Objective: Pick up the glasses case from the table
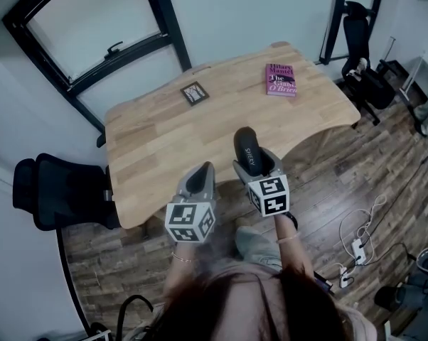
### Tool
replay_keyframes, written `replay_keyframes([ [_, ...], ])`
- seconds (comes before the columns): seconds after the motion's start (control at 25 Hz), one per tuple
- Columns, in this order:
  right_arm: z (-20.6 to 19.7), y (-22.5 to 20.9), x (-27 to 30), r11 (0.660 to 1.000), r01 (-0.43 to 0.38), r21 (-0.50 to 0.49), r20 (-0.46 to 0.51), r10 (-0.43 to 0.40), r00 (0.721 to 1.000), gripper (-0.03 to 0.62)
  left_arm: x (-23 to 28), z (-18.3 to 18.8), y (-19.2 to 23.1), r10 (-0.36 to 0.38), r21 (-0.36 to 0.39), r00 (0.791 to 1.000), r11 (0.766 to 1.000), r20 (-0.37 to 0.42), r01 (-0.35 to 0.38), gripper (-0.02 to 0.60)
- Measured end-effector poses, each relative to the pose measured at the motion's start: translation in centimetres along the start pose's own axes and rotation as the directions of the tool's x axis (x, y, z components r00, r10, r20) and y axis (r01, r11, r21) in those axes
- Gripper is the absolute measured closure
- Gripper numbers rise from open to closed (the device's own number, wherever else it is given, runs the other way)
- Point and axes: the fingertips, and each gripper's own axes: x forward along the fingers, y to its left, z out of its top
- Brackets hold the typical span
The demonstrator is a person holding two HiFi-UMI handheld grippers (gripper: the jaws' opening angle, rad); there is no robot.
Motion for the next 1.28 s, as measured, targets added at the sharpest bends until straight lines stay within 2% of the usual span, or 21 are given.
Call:
replay_keyframes([
  [0.32, 1.7, 0.9, -2.5, 1.000, 0.004, -0.019, 0.059, -0.003, 0.998, 0.243, -1.5, 0.8, -1.2, 0.002, 0.023, 1.000, 1.000, 0.029, -0.003, 0.572],
  [1.28, 5.3, 2.7, -7.8, 0.997, 0.031, -0.068, 0.156, -0.020, 0.988, 0.243, -6.0, 2.6, -1.8, 0.039, 0.060, 0.994, 0.997, 0.099, -0.045, 0.572],
])
